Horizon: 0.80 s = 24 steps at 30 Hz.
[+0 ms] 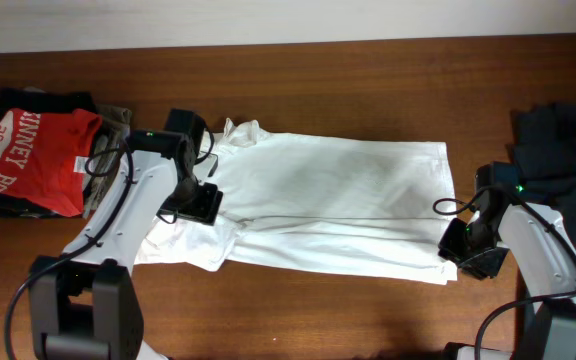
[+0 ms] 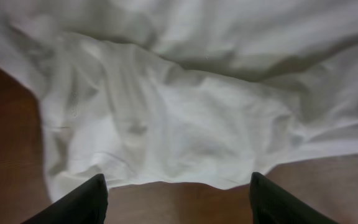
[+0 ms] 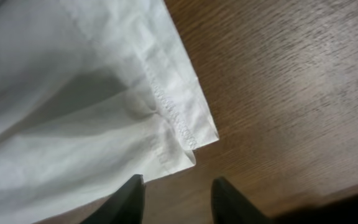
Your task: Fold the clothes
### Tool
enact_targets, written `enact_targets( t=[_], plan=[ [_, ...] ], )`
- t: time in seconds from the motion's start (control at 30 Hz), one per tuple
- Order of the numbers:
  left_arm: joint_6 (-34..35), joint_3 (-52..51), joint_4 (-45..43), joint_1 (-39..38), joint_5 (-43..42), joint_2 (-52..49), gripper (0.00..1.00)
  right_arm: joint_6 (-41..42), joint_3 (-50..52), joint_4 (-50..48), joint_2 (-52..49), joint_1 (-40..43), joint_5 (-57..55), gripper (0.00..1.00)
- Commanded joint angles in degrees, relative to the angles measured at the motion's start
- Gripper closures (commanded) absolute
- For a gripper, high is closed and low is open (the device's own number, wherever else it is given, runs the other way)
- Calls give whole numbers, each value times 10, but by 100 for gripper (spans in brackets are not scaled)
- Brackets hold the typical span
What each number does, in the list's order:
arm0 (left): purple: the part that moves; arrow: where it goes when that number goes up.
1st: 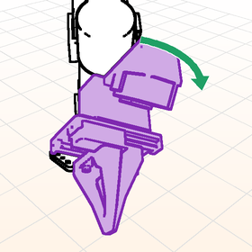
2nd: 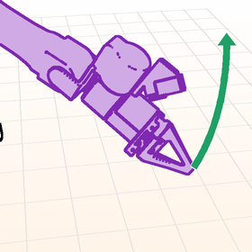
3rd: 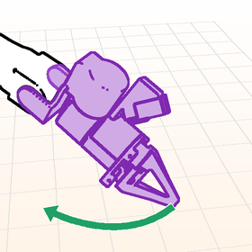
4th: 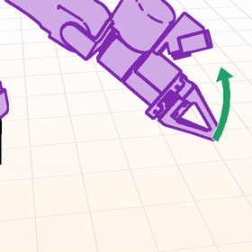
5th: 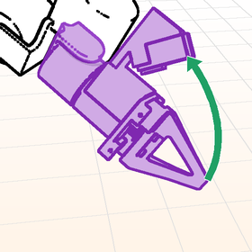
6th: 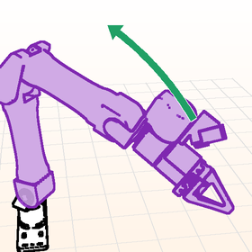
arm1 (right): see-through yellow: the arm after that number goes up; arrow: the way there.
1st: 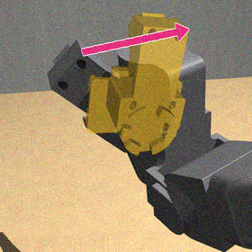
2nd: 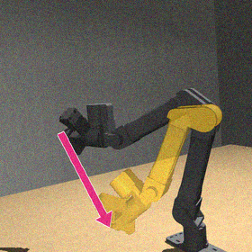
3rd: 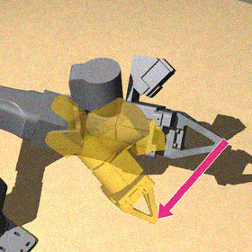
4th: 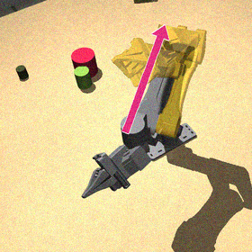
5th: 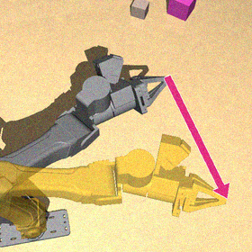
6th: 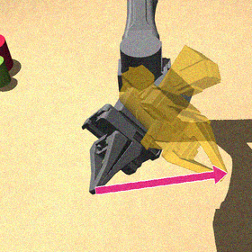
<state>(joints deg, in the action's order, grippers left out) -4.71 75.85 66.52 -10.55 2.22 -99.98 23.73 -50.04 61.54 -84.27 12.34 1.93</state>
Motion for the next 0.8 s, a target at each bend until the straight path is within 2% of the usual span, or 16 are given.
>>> enact_targets(
  t=[0.0, 0.1, 0.13, 0.2, 0.23, 0.33, 0.37, 0.4, 0.43, 0.47, 0.5, 0.53, 0.6, 0.67, 0.77],
  plan=[
    [0, -52, -9, -3, -13, -1, 28, 6, -9, 0, 3, 2, -18, 52],
    [17, -105, -49, 7, 8, -1, 28, 6, -19, 1, 3, 2, -17, 54],
    [19, -126, -68, 13, 6, -2, 33, 6, -21, 0, 3, 2, -17, 55],
    [19, -138, -80, 16, 6, -2, 47, 6, -21, 0, 3, 2, -17, 57],
    [19, -138, -83, 16, 6, -2, 50, 6, -21, 0, 3, 2, -17, 58],
    [19, -147, -110, 16, 22, -2, 52, 6, -21, 1, 3, 2, -17, 58],
    [19, -152, -117, 16, 21, -2, 57, 6, -21, 1, 3, 2, -17, 58],
    [19, -161, -122, 16, 21, -4, 67, 6, -21, 1, 3, 2, -17, 58],
    [19, -166, -126, 16, 21, -4, 70, 6, -21, 1, 3, 2, -17, 59],
    [19, -174, -132, 16, 21, -4, 79, 6, -21, 1, 3, 2, -17, 59],
    [19, -174, -132, 16, 21, -4, 95, 6, -21, 0, 3, 2, -17, 59],
    [19, -165, -122, 16, 21, -3, 100, 6, -21, 1, 3, 2, -17, 59],
    [24, -129, -85, 16, 16, -3, 100, 6, -21, 1, 3, 2, -17, 59],
    [25, -51, -24, 16, 17, -3, 100, 6, -21, 3, 3, 2, -17, 59],
    [26, 0, -32, 16, 16, -3, 100, 6, -21, 3, 3, 2, -18, 59]
  ],
)
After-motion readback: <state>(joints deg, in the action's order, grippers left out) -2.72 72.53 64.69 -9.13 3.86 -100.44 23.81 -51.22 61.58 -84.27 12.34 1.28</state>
